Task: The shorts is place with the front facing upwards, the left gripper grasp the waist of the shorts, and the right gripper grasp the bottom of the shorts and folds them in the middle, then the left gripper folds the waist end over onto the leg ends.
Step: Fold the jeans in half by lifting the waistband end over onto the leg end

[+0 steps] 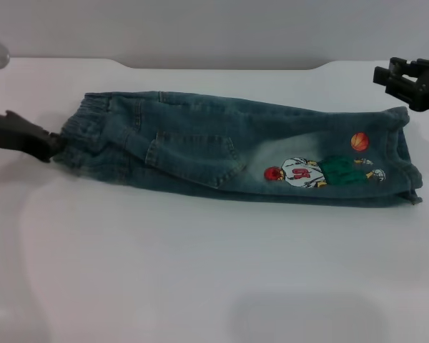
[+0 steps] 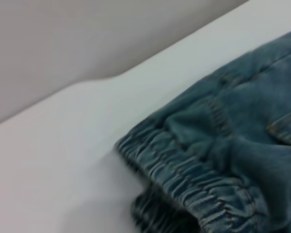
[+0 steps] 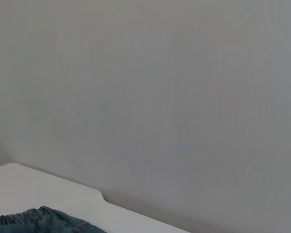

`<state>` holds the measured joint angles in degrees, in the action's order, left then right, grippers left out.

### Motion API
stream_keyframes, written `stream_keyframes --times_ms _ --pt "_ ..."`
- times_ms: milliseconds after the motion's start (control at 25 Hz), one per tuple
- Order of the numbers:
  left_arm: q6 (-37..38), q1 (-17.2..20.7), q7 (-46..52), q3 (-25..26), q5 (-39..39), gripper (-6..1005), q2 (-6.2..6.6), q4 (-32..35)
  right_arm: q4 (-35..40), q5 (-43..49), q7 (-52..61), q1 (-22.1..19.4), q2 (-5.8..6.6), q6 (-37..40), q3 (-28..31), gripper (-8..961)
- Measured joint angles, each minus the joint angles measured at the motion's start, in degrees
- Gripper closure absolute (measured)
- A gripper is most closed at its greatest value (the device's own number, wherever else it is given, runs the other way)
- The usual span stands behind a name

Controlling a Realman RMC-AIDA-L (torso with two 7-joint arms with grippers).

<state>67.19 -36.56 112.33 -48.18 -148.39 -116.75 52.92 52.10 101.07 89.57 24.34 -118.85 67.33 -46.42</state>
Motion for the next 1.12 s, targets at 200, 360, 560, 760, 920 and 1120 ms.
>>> stream_keyframes --times_ms 200,360,560,760,920,1120 --pt "2.2 -0.2 1.6 -1.8 0.7 961 -1.1 2.9 -0.8 0.0 -0.1 0.5 0.14 -0.8 0.0 602" --pt "2.2 -0.6 3.1 -3.4 1.5 961 -0.92 3.0 -1.2 0.0 -0.7 0.8 0.18 -1.9 -0.1 600" --pt "2.3 -1.1 4.0 -3.8 1.6 960 -0.94 3.2 -1.6 0.0 -1.1 1.2 0.12 -2.2 -0.2 602" --pt "2.9 -1.1 4.2 -4.1 2.1 960 -1.05 5.3 -1.9 -0.3 -1.8 1.2 -0.04 -3.3 -0.3 601" --pt "5.8 -0.8 4.3 -4.6 4.5 960 -1.02 9.1 -4.3 -3.5 -5.6 1.3 -0.06 -4.0 -0.6 601" --pt "10.9 -0.5 5.1 -5.7 8.5 960 -1.13 17.6 -8.5 -5.5 -9.1 2.6 0.11 -4.4 -0.6 600"
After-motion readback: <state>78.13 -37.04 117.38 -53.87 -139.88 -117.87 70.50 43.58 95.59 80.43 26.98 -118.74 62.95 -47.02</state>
